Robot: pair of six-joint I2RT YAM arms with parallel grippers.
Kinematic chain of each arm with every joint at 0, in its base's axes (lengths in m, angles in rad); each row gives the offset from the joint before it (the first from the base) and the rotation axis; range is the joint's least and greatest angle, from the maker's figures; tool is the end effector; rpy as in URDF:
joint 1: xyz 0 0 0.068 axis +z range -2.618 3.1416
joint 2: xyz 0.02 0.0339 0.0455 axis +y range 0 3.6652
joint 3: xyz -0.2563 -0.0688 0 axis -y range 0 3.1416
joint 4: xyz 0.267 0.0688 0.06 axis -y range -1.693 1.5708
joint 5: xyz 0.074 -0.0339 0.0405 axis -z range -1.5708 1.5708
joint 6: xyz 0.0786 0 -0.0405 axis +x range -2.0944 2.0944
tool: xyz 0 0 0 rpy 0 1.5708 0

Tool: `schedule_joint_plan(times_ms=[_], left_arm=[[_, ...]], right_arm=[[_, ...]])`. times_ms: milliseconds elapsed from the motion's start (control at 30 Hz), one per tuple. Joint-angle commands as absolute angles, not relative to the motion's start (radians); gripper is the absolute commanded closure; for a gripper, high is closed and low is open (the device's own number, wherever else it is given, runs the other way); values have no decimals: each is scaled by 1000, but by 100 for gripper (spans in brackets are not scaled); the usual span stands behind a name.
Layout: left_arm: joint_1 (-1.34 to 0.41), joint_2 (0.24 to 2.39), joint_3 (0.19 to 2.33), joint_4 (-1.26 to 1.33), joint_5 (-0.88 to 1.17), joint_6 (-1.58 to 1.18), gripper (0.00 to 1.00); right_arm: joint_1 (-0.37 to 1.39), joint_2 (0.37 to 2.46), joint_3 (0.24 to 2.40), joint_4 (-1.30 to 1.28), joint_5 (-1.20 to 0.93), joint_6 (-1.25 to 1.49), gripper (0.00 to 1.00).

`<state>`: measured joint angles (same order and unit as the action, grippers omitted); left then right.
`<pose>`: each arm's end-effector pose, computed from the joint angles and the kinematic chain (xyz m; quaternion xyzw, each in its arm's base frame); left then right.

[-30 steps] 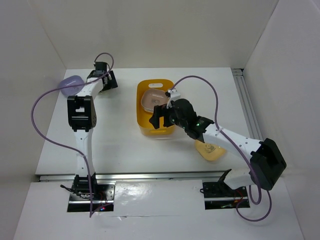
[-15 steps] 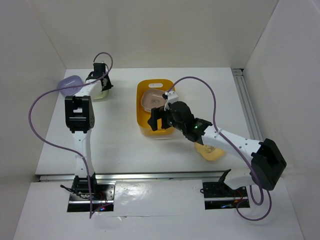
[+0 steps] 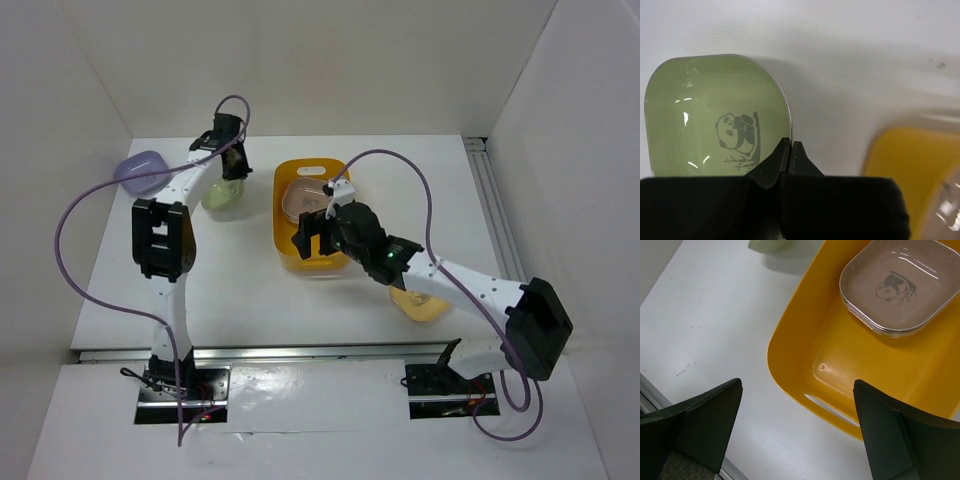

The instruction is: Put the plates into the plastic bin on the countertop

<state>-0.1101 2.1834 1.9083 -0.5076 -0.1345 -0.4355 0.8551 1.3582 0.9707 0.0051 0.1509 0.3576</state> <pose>0.5462 -0.0498 0.2013 -0.1747 0.9049 -0.0435 0.3856 0.2560 0.2764 0.2621 -0.1625 0.8112 0.2668 0.4943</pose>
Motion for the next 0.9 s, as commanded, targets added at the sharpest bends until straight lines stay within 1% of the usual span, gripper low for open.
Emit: schedule_joint_plan(times_ms=[0,100,233,400,500,533,667,867], left_arm=[[-169,2012,1976,-656,-212,-549,100],[-208,1933,1921,-687,-222,-667,100],[-322,1817,1873,-724,-278,-774,100],[-416,1703,1787,-738,-325,-934,100],[-481,1623,1698,-700,-357,-1046,100],[-497,1606,1656,-684,-357,-1070,100],[-580,1571,1628,-632,-357,-1150,100],[-635,1603,1684,-632,-385,-1160,100]], right_arm=[[864,1315,1012,64,167,345,1],[873,1315,974,162,140,278,1],[897,1338,925,293,169,187,1],[897,1338,867,473,160,196,1],[907,1328,807,575,172,218,1],[907,1328,790,653,172,218,1],[907,1376,765,729,204,204,1],[916,1396,765,781,143,216,1]])
